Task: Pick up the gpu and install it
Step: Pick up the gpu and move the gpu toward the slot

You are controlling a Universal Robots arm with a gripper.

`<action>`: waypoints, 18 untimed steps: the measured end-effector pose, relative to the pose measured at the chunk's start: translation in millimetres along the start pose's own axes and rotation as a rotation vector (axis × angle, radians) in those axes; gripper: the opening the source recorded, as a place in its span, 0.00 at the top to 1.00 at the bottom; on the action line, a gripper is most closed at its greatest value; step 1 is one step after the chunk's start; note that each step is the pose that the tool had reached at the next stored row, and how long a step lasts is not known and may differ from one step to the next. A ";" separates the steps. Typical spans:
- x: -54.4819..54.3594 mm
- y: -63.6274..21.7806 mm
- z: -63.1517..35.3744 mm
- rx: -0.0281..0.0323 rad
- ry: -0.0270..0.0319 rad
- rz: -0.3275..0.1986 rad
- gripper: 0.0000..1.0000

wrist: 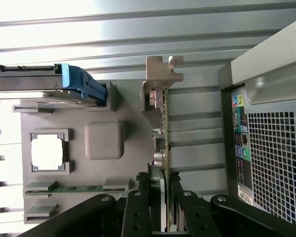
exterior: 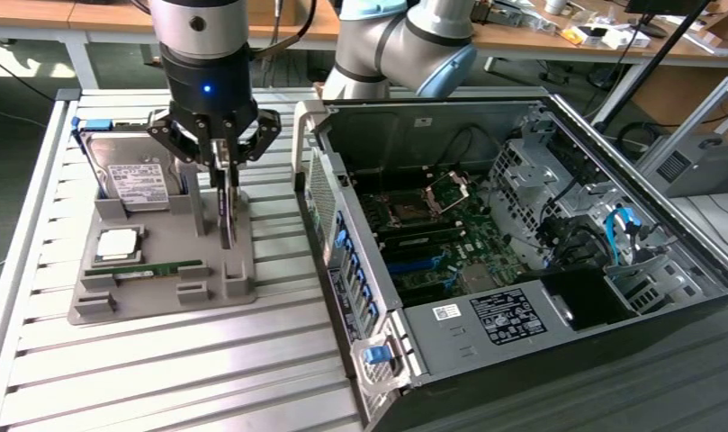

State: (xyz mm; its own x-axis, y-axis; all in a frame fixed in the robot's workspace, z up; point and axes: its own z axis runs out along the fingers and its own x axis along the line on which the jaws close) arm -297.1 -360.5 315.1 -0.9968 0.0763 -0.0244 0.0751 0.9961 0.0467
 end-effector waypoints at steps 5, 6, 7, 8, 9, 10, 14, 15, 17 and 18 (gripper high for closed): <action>-0.1 0.1 -3.1 0.0000 0.0000 0.000 0.73; -0.1 0.2 -3.8 0.0000 0.0000 0.000 0.73; -0.1 0.2 -4.3 0.0000 0.0001 0.000 0.73; -0.1 0.2 -5.0 0.0000 0.0001 0.000 0.73; -0.1 0.3 -5.6 0.0000 0.0000 0.000 0.73; -0.2 0.3 -6.3 0.0000 0.0001 0.000 0.73; -0.2 0.5 -9.6 0.0000 0.0001 0.000 0.73; -0.2 0.5 -10.2 0.0000 0.0001 0.000 0.73; -0.3 0.5 -11.5 0.0000 0.0000 0.000 0.73; -0.3 0.6 -12.1 0.0000 0.0001 0.000 0.73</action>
State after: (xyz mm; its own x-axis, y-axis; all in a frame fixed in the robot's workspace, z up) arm -297.1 -360.5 327.2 -0.9968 0.0763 -0.0243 0.0751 0.9961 0.0467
